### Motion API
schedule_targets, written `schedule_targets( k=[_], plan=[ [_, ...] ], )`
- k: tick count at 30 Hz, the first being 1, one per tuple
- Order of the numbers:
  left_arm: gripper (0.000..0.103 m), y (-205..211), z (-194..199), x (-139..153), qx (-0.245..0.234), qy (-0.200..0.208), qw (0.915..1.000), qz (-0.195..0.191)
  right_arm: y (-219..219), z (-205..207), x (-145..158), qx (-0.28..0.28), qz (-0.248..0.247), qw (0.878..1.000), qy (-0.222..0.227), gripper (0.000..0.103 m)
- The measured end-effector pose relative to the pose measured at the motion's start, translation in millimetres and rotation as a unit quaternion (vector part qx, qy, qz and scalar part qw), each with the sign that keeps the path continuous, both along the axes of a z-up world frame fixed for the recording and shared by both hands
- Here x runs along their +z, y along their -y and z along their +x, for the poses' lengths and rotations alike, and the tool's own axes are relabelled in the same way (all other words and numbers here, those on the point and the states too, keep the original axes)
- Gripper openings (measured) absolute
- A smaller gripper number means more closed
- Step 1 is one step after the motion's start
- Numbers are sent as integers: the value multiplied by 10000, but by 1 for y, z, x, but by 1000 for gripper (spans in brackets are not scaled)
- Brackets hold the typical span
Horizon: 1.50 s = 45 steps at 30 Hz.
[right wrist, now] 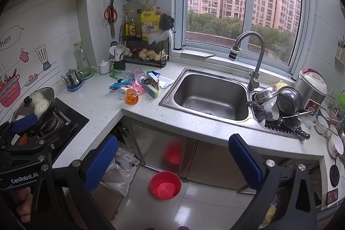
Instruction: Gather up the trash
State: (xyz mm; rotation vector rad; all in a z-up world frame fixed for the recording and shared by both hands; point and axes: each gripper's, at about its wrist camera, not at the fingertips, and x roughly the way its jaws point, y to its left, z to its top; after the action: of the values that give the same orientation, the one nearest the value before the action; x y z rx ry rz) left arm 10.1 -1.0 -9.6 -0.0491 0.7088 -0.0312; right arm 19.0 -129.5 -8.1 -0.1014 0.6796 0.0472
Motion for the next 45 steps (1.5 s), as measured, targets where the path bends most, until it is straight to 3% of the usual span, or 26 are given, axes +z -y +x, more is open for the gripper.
schedule_targets(
  k=[34,45],
  plan=[
    [102,3,2,-4,-90,9,10000,-22,2,0,-4,-17,61,10000,-59,103],
    [102,16,16,-1,6,36,10000,36,10,15,-4,251,91,9996,-64,103]
  ],
)
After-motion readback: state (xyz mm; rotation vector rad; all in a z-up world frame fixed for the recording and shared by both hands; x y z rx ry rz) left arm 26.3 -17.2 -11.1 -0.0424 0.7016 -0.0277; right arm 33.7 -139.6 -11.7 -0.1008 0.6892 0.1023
